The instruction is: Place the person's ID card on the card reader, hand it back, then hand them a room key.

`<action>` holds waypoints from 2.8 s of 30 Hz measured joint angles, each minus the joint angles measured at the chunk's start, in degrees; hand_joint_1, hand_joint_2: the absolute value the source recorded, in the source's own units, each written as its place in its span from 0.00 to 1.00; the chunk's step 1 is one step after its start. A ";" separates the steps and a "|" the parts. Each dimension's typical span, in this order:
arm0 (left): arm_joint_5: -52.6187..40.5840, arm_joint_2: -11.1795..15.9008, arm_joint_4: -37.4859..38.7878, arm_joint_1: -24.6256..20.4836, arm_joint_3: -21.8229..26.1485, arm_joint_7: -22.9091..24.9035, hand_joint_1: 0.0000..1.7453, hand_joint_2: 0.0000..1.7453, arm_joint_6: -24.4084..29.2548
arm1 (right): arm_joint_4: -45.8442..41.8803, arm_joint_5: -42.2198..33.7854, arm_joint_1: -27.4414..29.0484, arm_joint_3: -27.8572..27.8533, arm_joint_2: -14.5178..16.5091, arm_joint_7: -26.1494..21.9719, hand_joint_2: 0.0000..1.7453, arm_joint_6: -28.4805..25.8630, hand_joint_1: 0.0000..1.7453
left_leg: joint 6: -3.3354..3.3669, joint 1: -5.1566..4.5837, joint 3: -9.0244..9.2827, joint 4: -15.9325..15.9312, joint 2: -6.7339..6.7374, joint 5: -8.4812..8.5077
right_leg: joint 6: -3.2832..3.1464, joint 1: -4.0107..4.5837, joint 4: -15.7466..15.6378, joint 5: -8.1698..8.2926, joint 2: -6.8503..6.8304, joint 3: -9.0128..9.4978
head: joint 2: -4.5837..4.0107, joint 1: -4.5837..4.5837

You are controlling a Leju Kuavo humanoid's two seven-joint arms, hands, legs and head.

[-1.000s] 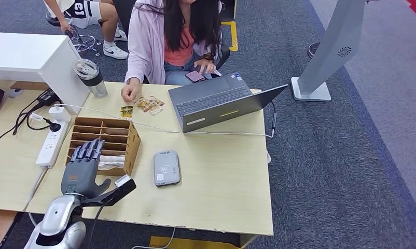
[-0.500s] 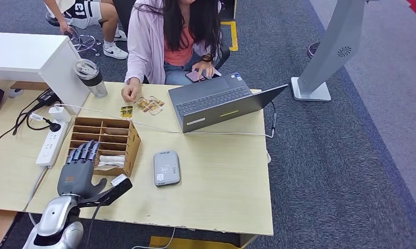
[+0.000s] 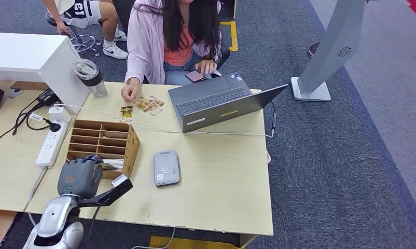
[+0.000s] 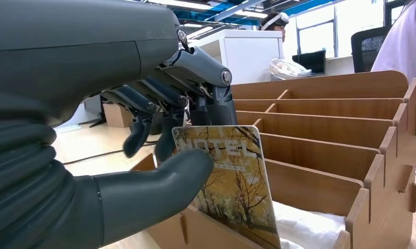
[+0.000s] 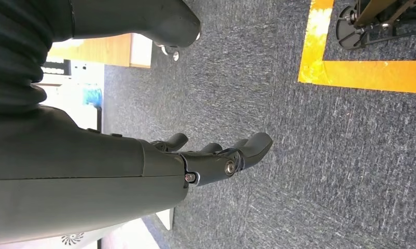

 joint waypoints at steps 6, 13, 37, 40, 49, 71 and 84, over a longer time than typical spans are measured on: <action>-0.07 -0.01 0.00 0.01 0.00 -0.10 1.00 1.00 0.19 | 0.00 0.08 0.00 0.00 0.00 0.00 1.00 -0.02 0.00 | 0.00 0.00 0.00 0.00 0.00 0.00 | 0.00 0.00 0.00 0.00 0.00 0.00 | 0.00 0.00; -0.39 -0.01 0.00 -0.09 0.19 -0.88 1.00 1.00 1.55 | 0.00 0.64 0.00 0.01 0.00 0.00 1.00 -0.01 0.00 | 0.00 0.00 0.00 0.00 0.00 0.00 | 0.00 0.00 0.00 0.00 0.00 0.00 | 0.00 0.01; 0.40 0.58 2.23 -21.51 1.81 -3.23 1.00 1.00 2.49 | 0.00 3.28 -0.37 0.01 -0.22 -0.91 1.00 1.38 0.00 | 0.07 0.01 -0.02 0.02 -0.04 0.15 | 0.04 0.01 0.02 0.16 -0.05 -0.02 | 0.00 0.02; -1.08 0.45 5.44 -27.30 1.81 -2.70 1.00 1.00 2.60 | 0.00 3.76 -0.52 0.01 -0.22 -1.02 1.00 1.87 0.00 | 0.07 0.01 -0.02 0.02 0.00 0.17 | 0.04 0.00 0.02 0.18 -0.02 -0.04 | 0.00 0.04; -3.73 -0.42 15.04 -36.48 1.81 -2.61 1.00 1.00 5.37 | 0.00 4.95 -0.74 0.03 -0.22 -1.36 1.00 2.34 0.00 | 0.07 0.01 -0.02 0.02 0.03 0.17 | 0.04 0.00 0.02 0.18 0.04 -0.06 | 0.00 0.04; -7.39 -0.68 36.53 -45.83 1.86 -4.17 0.00 1.00 13.45 | 0.00 6.76 -1.00 0.43 -0.33 -1.68 1.00 3.68 0.00 | 0.06 0.00 -0.07 0.02 0.02 0.18 | 0.04 0.00 0.05 0.18 0.03 -0.07 | 0.00 0.03; -3.62 -0.46 36.08 -44.29 3.93 -8.14 0.00 1.00 18.16 | 0.00 6.65 -0.98 0.43 -0.33 -1.95 1.00 3.24 0.00 | 0.06 0.00 -0.07 0.02 0.01 0.18 | 0.04 0.00 0.05 0.18 0.02 -0.06 | 0.00 0.03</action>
